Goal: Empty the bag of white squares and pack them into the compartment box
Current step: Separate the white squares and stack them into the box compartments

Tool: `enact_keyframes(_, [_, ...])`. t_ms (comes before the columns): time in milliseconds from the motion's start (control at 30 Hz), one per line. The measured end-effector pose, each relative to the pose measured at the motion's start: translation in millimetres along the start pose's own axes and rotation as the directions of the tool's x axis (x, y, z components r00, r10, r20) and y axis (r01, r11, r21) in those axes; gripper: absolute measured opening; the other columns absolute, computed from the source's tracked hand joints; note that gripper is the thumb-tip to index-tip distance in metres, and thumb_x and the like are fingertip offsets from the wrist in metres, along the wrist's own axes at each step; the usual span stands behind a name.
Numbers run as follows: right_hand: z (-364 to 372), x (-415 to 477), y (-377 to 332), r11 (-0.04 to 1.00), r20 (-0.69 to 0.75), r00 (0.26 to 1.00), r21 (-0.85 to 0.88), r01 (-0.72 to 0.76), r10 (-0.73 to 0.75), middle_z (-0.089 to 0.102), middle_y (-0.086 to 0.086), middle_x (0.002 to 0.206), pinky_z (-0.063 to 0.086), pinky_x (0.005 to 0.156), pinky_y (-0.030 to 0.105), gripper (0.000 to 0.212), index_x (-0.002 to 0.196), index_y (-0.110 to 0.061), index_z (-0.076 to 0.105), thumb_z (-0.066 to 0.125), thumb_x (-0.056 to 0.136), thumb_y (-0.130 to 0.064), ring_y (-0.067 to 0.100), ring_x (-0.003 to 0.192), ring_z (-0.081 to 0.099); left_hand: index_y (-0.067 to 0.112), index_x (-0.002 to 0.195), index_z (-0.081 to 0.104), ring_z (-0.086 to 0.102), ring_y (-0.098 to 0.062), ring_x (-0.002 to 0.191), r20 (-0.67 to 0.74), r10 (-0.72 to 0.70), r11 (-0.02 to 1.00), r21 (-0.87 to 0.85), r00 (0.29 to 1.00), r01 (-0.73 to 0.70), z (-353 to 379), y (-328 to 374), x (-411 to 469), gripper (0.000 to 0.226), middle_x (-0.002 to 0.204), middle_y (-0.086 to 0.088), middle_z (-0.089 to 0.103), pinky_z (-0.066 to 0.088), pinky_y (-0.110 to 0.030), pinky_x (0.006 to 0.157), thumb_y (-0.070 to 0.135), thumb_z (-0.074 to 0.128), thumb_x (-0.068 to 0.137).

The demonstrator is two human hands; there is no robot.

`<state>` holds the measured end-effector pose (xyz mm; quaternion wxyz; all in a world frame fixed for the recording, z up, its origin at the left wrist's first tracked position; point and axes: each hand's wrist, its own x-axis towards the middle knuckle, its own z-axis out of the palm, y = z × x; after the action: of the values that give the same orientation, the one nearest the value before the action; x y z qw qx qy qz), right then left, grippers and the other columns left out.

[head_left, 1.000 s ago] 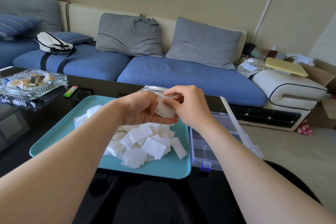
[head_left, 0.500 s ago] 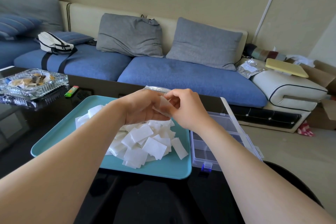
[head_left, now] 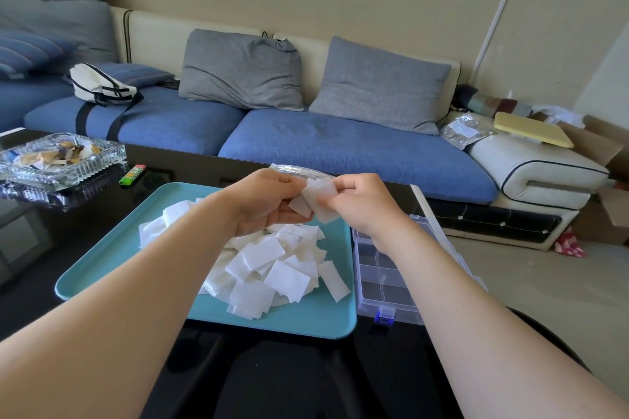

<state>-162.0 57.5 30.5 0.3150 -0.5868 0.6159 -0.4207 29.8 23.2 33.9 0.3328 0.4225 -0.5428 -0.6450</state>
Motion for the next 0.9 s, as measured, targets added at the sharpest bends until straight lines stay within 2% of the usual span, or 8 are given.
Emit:
enact_keyframes(200, [3, -1, -10, 0.931, 0.007, 0.983, 0.32, -0.174, 0.182, 0.081, 0.007, 0.094, 0.049, 0.066, 0.029, 0.017, 0.099, -0.015, 0.078, 0.081, 0.085, -0.006, 0.018, 0.074, 0.075, 0.004, 0.124, 0.064, 0.074, -0.029, 0.111, -0.056, 0.099, 0.993, 0.074, 0.993, -0.095, 8, -1, 5, 0.025, 0.122, -0.016, 0.074, 0.059, -0.046, 0.1, 0.019, 0.047, 0.112])
enact_keyframes(333, [4, -4, -6, 0.981, -0.07, 0.993, 0.173, -0.083, 0.097, 0.08, 0.002, 0.09, 0.053, 0.057, 0.019, 0.027, 0.101, -0.017, 0.078, 0.091, 0.079, -0.009, 0.012, 0.071, 0.075, 0.003, 0.128, 0.061, 0.075, -0.035, 0.108, 0.036, 0.083, 0.996, -0.035, 0.996, -0.081, 12, 4, -1, 0.03, 0.123, -0.018, 0.074, 0.06, -0.045, 0.093, 0.016, 0.039, 0.113])
enact_keyframes(433, [3, -1, -2, 0.999, -0.125, 0.992, 0.039, 0.028, -0.023, 0.08, -0.002, 0.085, 0.063, 0.074, 0.031, 0.036, 0.1, -0.024, 0.074, 0.098, 0.073, -0.022, 0.016, 0.083, 0.077, 0.0, 0.129, 0.063, 0.072, -0.037, 0.113, 0.076, 0.067, 0.997, -0.046, 0.995, -0.064, 12, 6, -2, 0.029, 0.123, -0.021, 0.073, 0.058, -0.048, 0.098, 0.01, 0.046, 0.107])
enact_keyframes(533, [3, -4, -7, 0.984, -0.163, 0.972, -0.076, 0.161, -0.171, 0.077, -0.003, 0.077, 0.06, 0.069, 0.024, 0.032, 0.094, -0.025, 0.074, 0.098, 0.074, -0.027, 0.01, 0.073, 0.074, -0.001, 0.13, 0.06, 0.075, -0.035, 0.107, 0.053, 0.068, 0.998, 0.004, 0.996, -0.069, 11, 5, -2, 0.028, 0.121, -0.025, 0.073, 0.062, -0.042, 0.087, 0.007, 0.054, 0.103])
enact_keyframes(667, [4, -7, -9, 0.93, -0.161, 0.925, -0.191, 0.313, -0.344, 0.07, -0.009, 0.079, 0.05, 0.063, 0.014, 0.03, 0.1, -0.025, 0.077, 0.093, 0.077, -0.014, 0.001, 0.062, 0.063, 0.005, 0.129, 0.065, 0.075, -0.031, 0.096, 0.05, 0.069, 0.998, -0.018, 0.996, -0.068, 11, 4, -2, 0.027, 0.119, -0.021, 0.073, 0.063, -0.039, 0.083, 0.011, 0.056, 0.105])
enact_keyframes(767, [5, -10, -9, 0.869, -0.066, 0.904, -0.312, 0.383, -0.422, 0.063, -0.007, 0.11, 0.045, 0.081, 0.016, 0.057, 0.127, -0.027, 0.072, 0.095, 0.074, -0.03, 0.0, 0.083, 0.059, -0.001, 0.126, 0.065, 0.075, -0.029, 0.096, 0.05, 0.061, 0.998, -0.009, 0.997, -0.061, 7, 2, 0, 0.025, 0.115, -0.021, 0.074, 0.062, -0.044, 0.09, 0.007, 0.056, 0.104])
enact_keyframes(833, [7, -12, -10, 0.835, 0.035, 0.918, -0.403, 0.375, -0.395, 0.057, -0.004, 0.133, 0.045, 0.101, 0.026, 0.094, 0.147, -0.027, 0.057, 0.095, 0.065, -0.053, 0.009, 0.116, 0.057, -0.003, 0.126, 0.064, 0.075, -0.031, 0.103, 0.054, 0.042, 0.999, -0.006, 0.998, -0.042, 5, 0, 1, 0.025, 0.115, -0.023, 0.074, 0.061, -0.047, 0.094, 0.006, 0.057, 0.103])
enact_keyframes(900, [10, -15, -11, 0.795, 0.064, 0.928, -0.497, 0.348, -0.366, 0.057, -0.003, 0.138, 0.047, 0.106, 0.039, 0.104, 0.149, -0.028, 0.053, 0.091, 0.06, -0.065, 0.019, 0.127, 0.055, -0.001, 0.126, 0.065, 0.075, -0.032, 0.103, 0.05, 0.019, 1.0, 0.012, 0.999, -0.02, 5, 0, 0, 0.025, 0.114, -0.024, 0.075, 0.062, -0.047, 0.092, 0.006, 0.057, 0.104])
